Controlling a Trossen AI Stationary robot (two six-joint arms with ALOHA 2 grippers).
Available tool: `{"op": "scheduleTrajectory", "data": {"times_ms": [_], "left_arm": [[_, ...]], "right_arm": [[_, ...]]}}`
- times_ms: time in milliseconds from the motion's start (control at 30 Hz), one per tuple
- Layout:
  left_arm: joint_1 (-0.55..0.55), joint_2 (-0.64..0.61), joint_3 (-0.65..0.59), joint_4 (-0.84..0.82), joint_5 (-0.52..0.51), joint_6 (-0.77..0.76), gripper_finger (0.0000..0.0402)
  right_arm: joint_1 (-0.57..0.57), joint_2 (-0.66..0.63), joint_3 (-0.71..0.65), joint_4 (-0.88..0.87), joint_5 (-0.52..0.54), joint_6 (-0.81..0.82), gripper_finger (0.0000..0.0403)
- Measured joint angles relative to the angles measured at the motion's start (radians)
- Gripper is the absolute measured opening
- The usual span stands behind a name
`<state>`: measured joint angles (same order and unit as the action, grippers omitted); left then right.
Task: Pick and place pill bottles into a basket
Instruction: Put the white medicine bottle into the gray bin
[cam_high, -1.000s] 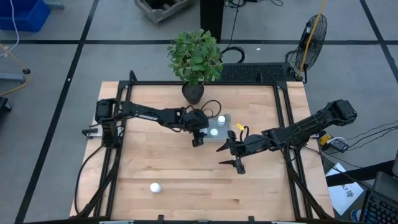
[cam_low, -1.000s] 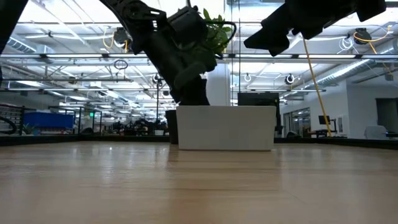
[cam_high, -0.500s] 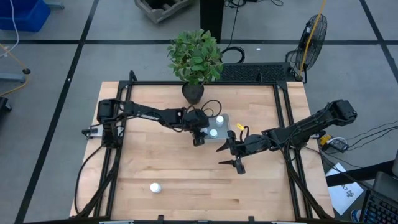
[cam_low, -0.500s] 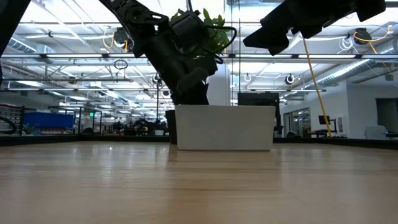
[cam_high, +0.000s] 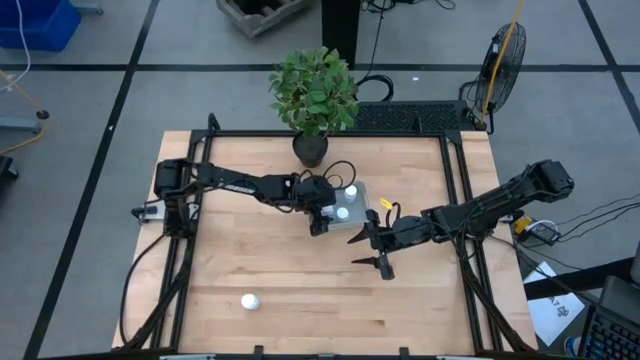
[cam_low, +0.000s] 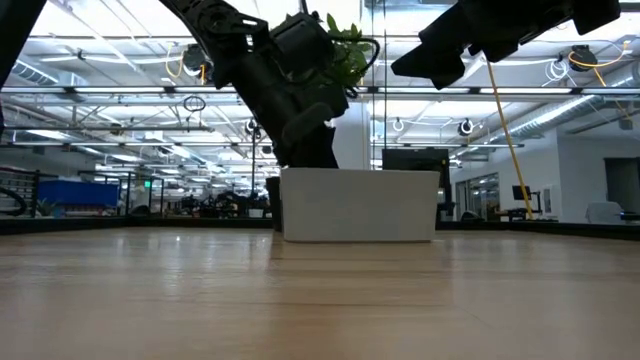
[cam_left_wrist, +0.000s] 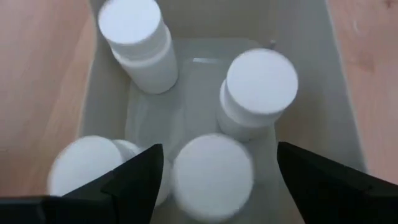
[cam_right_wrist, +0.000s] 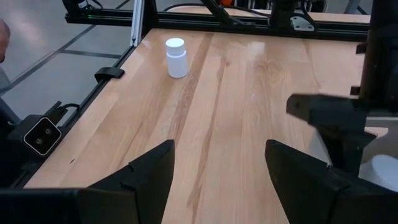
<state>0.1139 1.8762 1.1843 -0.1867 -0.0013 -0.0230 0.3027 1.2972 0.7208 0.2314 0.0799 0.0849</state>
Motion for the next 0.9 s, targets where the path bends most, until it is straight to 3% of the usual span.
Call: {"op": "scheduleTrajectory", "data": {"times_ms": [267, 533, 733, 900], "left_arm": [[-0.009, -0.113, 0.000, -0.058, 0.000, 0.013, 0.0321], [-0.101, -0.289, 0.000, -0.313, -0.031, -0.050, 0.0321], [-0.292, -0.382, -0.022, -0.484, -0.027, -0.197, 0.0321], [-0.521, -0.410, -0.024, -0.622, -0.078, -0.453, 0.0321]], "right_arm": [[0.000, 0.000, 0.000, 0.003, -0.001, -0.001, 0.0242], [0.000, 0.000, 0.000, -0.003, -0.002, -0.001, 0.0242], [0.000, 0.000, 0.000, -0.007, -0.004, 0.000, 0.0242], [0.001, 0.000, 0.000, -0.009, -0.006, 0.000, 0.0242]]}}
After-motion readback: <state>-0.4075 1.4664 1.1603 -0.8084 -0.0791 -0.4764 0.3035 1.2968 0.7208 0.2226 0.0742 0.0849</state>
